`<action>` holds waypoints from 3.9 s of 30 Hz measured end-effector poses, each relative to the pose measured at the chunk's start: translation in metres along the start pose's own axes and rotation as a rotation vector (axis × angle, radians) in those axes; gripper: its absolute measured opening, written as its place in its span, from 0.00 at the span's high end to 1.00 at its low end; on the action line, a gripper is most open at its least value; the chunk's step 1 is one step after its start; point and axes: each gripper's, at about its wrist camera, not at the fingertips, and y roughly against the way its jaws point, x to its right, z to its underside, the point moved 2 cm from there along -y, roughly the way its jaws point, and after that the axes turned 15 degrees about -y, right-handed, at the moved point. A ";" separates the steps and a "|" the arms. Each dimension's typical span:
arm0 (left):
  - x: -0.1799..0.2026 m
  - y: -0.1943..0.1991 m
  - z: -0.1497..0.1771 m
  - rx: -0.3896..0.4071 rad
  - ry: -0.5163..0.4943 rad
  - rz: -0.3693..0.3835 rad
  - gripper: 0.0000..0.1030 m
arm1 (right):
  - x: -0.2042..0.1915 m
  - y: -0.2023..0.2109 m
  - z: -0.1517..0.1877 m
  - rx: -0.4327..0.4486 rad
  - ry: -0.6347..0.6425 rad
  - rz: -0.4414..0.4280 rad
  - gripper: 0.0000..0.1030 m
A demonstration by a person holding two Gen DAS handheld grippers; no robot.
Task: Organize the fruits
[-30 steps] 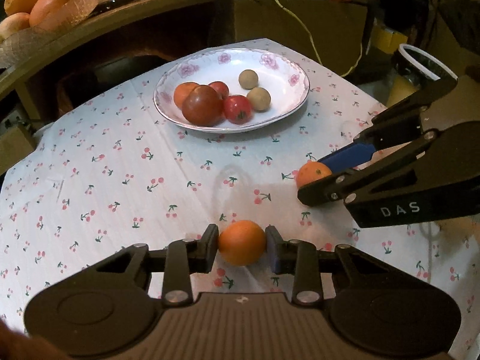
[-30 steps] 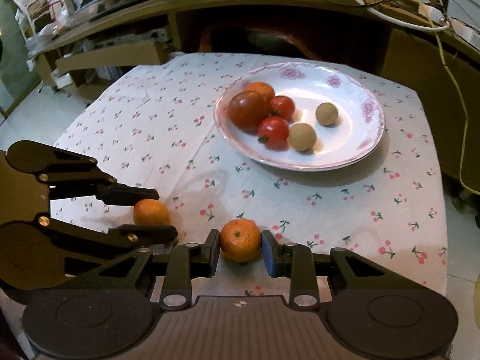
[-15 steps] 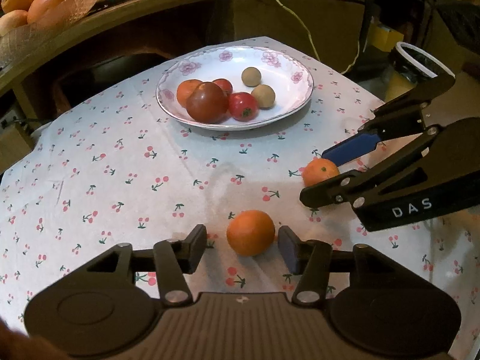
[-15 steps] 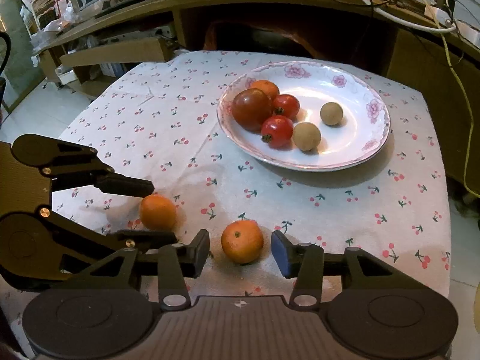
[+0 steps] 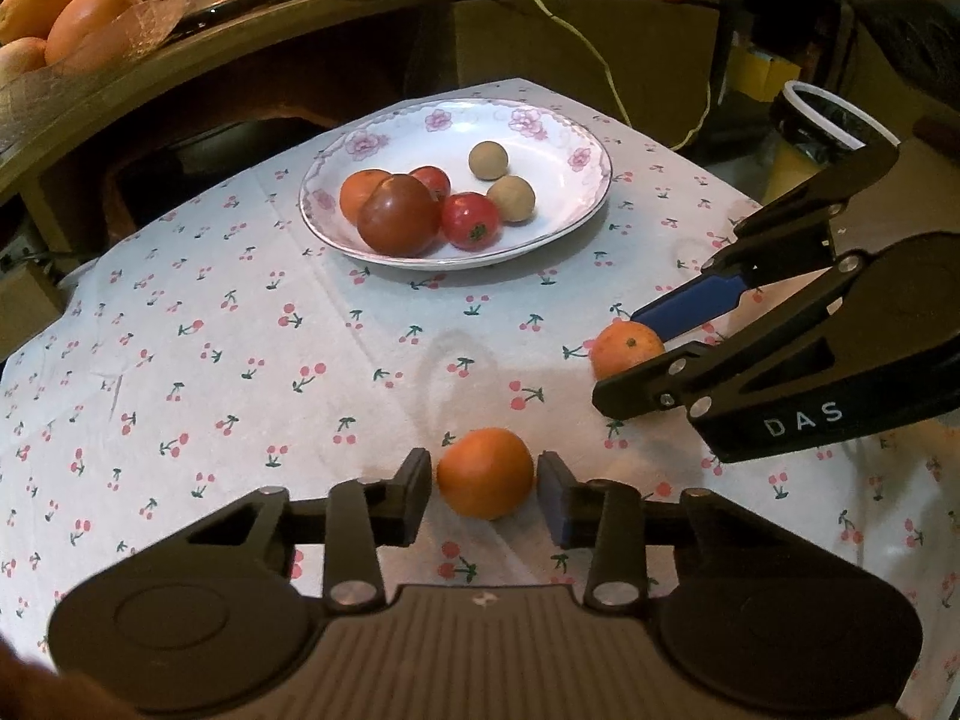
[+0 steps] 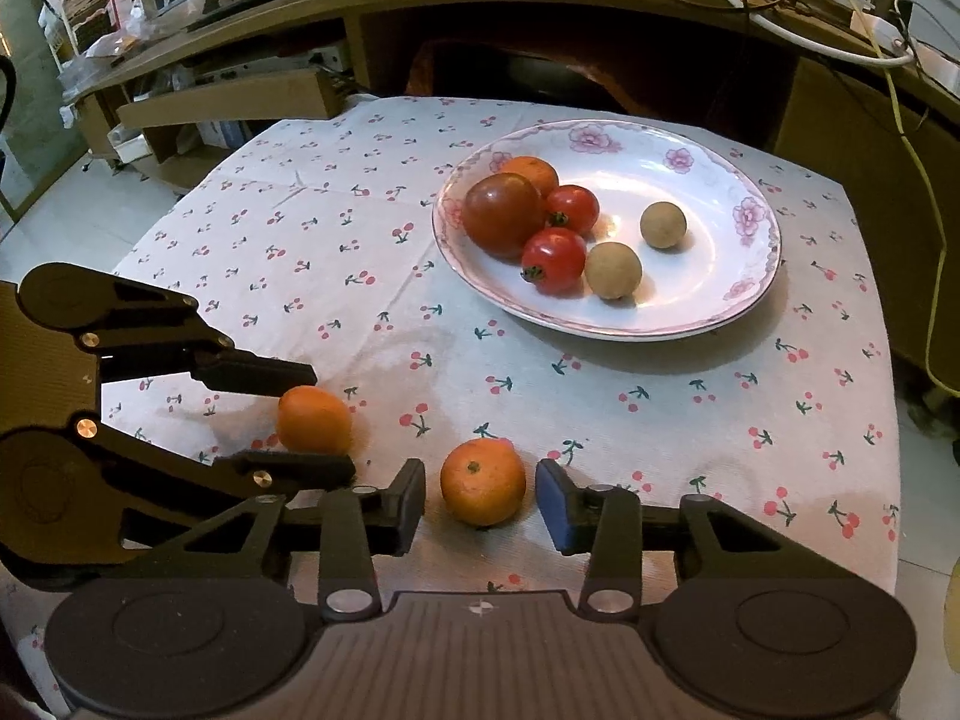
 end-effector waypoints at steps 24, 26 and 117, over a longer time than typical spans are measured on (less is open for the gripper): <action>-0.029 0.002 -0.058 0.101 0.044 -0.089 0.63 | 0.014 0.020 -0.038 0.147 -0.107 0.032 0.71; -0.033 -0.002 -0.067 0.106 0.050 -0.106 0.63 | 0.018 0.019 -0.044 0.158 -0.126 0.033 0.71; -0.042 0.024 -0.069 0.108 0.192 -0.268 0.20 | 0.037 0.056 -0.042 0.297 -0.296 0.120 0.53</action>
